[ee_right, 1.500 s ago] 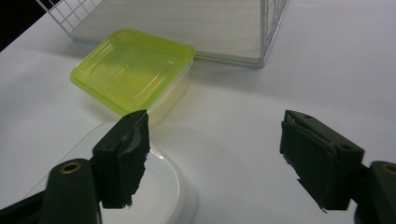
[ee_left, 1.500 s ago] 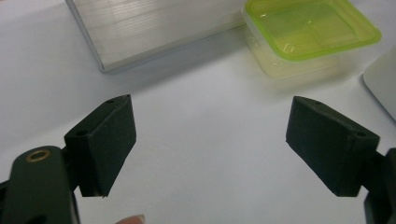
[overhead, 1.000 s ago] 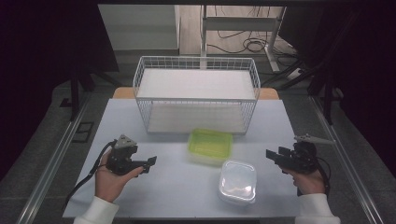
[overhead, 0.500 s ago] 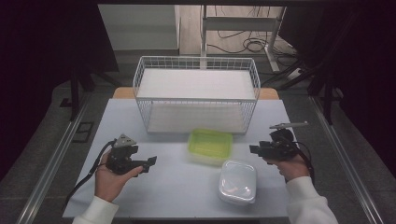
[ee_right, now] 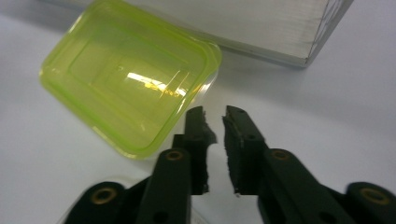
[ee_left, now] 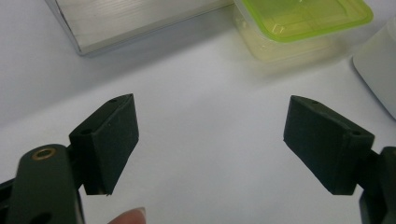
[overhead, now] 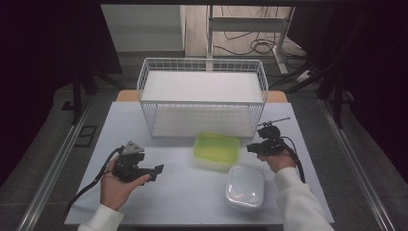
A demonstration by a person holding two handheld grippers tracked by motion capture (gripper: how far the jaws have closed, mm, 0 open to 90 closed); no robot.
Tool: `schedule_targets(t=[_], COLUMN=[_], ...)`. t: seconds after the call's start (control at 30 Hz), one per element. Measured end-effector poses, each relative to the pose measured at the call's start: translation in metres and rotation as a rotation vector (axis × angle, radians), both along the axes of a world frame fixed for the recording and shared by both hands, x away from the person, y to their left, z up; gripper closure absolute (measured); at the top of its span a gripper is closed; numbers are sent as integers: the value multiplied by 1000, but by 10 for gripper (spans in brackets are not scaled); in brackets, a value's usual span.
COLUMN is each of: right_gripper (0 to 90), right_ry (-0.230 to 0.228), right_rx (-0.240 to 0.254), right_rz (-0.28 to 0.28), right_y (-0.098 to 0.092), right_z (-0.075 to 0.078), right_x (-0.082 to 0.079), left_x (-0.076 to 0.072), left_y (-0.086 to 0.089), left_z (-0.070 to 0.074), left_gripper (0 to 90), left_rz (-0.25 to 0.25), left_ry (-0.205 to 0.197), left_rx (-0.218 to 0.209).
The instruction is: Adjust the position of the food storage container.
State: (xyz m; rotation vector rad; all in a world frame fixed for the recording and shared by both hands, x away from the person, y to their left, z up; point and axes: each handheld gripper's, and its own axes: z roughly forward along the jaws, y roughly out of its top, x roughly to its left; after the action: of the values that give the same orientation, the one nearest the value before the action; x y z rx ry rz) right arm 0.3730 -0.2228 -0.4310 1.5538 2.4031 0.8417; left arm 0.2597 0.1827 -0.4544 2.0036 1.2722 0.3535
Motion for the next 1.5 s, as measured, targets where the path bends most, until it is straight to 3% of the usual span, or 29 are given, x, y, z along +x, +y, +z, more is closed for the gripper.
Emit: schedule_targets(t=[0.13, 0.37, 0.7, 1.07, 1.5], right_gripper=[874, 885, 886, 886, 886], right_ry=[26, 84, 116, 113, 85], right_rx=[-11, -56, -81, -108, -110], right_rz=[-12, -11, -33, -2, 73], right_y=[6, 19, 25, 33, 61], right_z=[-6, -22, -36, -37, -34], right_x=[12, 29, 38, 47, 54], left_x=[1, 2, 3, 4, 7], left_y=[-1, -3, -2, -2, 2], left_z=[-2, -4, -7, -11, -15], left_gripper=[180, 178, 177, 176, 176], left_rz=[-5, -7, -3, -3, -2], left_ry=[4, 10, 17, 27, 40], left_rx=[9, 23, 42, 50, 54])
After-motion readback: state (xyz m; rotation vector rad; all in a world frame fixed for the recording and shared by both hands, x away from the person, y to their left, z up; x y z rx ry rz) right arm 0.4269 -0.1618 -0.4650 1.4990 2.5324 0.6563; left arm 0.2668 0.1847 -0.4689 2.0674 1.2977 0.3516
